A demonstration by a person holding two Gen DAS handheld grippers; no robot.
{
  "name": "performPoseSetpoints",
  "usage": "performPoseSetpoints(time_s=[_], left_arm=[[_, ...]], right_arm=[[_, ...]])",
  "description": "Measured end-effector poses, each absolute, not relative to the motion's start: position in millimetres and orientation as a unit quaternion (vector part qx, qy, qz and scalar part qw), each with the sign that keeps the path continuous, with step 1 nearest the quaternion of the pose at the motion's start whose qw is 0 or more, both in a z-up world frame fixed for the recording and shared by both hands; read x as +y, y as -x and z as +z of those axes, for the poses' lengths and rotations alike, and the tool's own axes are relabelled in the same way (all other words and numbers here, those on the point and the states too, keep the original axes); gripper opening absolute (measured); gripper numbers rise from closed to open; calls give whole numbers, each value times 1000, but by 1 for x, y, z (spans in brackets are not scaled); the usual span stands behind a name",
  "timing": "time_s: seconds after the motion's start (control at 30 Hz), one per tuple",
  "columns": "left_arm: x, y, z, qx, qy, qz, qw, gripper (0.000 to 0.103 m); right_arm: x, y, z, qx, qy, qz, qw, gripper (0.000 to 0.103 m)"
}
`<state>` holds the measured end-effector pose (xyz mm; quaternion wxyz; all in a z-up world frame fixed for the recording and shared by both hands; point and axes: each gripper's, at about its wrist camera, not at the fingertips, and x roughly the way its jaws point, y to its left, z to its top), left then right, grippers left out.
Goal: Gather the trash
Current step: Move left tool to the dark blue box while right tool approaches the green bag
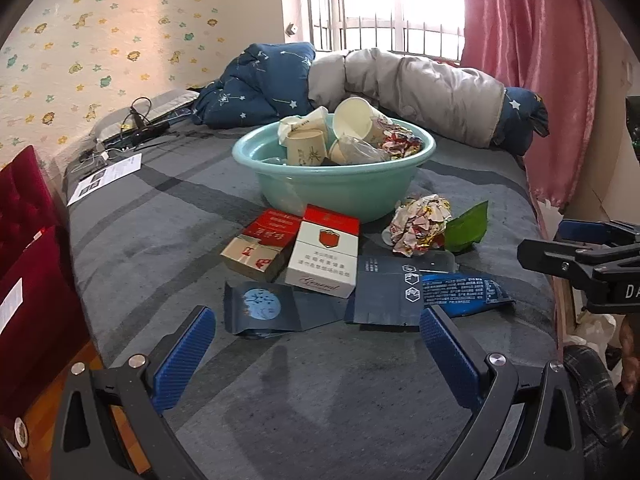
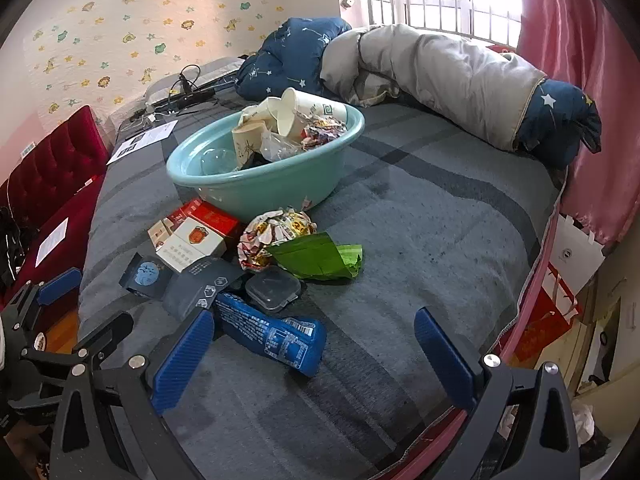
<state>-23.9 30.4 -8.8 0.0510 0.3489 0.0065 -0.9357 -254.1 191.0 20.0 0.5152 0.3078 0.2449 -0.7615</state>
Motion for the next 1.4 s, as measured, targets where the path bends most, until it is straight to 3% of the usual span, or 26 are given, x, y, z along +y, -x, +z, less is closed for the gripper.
performPoseSetpoints(time_s=[1.4], left_arm=[[41, 116, -36, 40, -452, -891, 27, 103]], right_arm=[[115, 298, -22, 311, -362, -734, 484, 103]])
